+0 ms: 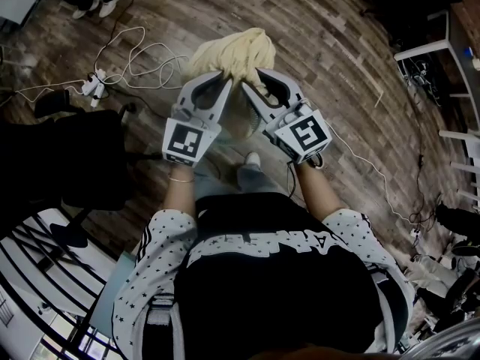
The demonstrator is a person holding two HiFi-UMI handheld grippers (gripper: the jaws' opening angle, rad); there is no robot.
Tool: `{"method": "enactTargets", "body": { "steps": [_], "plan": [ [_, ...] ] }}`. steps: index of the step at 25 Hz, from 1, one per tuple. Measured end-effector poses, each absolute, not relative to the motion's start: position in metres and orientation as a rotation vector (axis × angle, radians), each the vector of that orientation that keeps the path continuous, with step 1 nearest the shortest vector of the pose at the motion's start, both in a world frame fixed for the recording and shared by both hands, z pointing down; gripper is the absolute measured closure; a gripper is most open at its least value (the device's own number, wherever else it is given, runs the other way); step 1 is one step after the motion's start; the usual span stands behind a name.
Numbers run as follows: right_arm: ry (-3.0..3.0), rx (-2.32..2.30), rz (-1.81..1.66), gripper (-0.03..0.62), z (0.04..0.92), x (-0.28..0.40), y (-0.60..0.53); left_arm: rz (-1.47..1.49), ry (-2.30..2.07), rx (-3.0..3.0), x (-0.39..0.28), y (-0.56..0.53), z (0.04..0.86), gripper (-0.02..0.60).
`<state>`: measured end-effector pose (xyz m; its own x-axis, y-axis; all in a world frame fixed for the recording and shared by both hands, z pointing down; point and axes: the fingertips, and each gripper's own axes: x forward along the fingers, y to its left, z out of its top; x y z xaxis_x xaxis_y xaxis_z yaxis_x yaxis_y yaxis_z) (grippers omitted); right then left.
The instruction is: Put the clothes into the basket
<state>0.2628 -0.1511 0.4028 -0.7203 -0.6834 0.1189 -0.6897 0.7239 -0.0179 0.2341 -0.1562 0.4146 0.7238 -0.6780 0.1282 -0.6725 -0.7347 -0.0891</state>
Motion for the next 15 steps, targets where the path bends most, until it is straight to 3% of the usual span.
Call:
{"method": "enactTargets", "body": {
  "steps": [15],
  "plan": [
    [-2.766, 1.081, 0.09, 0.465, 0.4115, 0.2639, -0.1491, -0.245, 1.121, -2.872, 0.2332, -0.1545, 0.4114, 0.543]
  ]
}}
